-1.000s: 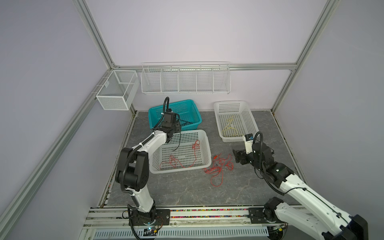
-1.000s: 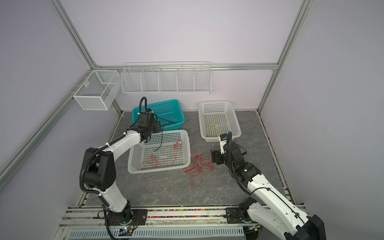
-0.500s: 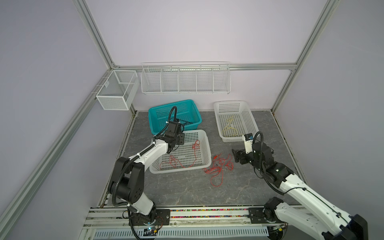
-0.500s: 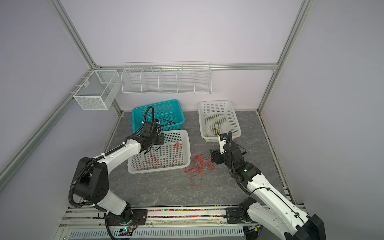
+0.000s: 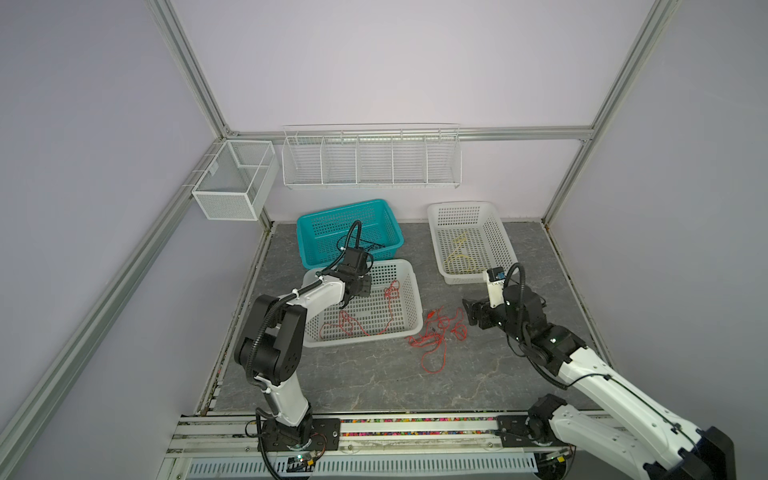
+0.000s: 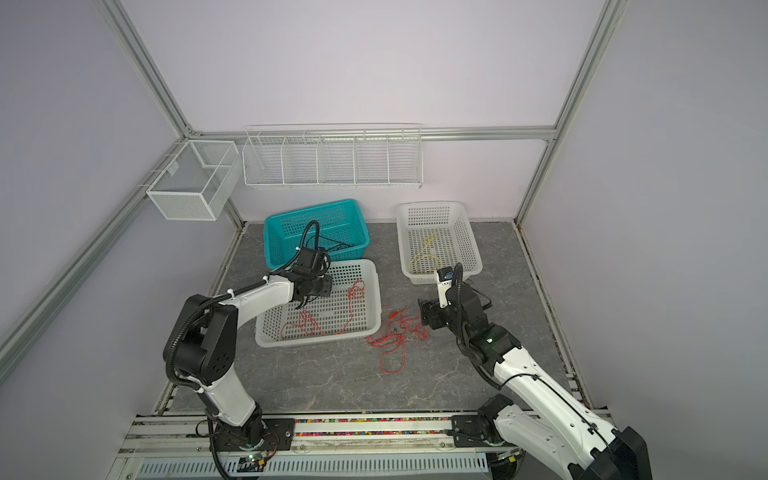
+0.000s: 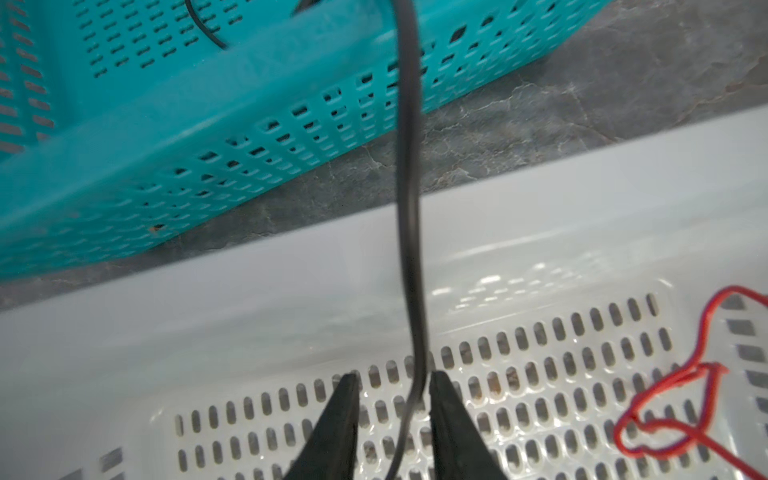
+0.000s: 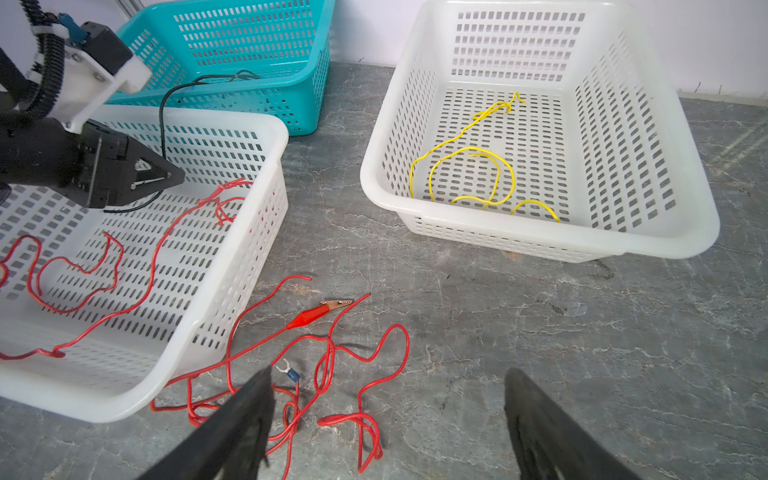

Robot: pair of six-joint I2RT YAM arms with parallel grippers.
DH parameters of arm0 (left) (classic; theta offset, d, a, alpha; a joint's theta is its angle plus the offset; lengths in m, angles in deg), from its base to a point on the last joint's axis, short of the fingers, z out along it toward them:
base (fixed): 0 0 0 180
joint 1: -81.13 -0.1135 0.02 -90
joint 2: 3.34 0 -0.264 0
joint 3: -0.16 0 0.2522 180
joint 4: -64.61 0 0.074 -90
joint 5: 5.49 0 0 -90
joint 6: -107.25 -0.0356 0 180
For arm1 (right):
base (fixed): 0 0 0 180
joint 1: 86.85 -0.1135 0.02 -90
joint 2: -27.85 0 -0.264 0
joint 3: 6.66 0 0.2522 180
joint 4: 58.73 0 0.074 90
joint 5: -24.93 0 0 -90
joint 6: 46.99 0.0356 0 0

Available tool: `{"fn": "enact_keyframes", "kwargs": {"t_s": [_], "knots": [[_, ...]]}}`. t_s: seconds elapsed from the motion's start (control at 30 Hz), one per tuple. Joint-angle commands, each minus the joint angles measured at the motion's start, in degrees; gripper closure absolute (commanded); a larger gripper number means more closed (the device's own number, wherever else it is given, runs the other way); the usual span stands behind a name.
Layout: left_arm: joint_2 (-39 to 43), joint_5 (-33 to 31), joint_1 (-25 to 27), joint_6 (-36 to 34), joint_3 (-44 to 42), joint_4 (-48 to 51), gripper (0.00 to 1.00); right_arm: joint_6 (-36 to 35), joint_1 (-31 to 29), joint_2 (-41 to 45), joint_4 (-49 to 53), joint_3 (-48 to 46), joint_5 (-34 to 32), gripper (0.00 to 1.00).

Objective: Untangle the cables

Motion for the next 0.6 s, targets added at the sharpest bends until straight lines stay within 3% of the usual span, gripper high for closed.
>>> {"fn": "enact_keyframes", "kwargs": {"t_s": [0.0, 0.03, 0.3, 0.43, 0.57], "knots": [[-0.5, 0.0, 0.1, -0.2, 1.7, 0.2, 0.94, -0.2, -0.3, 0.2, -0.8, -0.9, 0.1, 0.12], [-0.4, -0.1, 0.1, -0.1, 1.9, 0.5, 1.00, -0.3, -0.3, 0.1, -0.8, -0.8, 0.2, 0.12], [5.4, -1.6, 0.2, 0.3, 3.2, 0.7, 1.00, -0.3, -0.3, -2.2, -2.6, -0.4, 1.2, 0.12], [6.9, -5.7, 0.2, 1.9, 6.7, 0.8, 1.00, -0.5, -0.3, -3.5, -3.0, 0.4, 1.8, 0.12], [5.7, -10.1, -0.2, -1.4, 10.5, -2.6, 1.00, -0.3, -0.4, -3.7, -3.1, 0.5, 1.8, 0.12]]}}
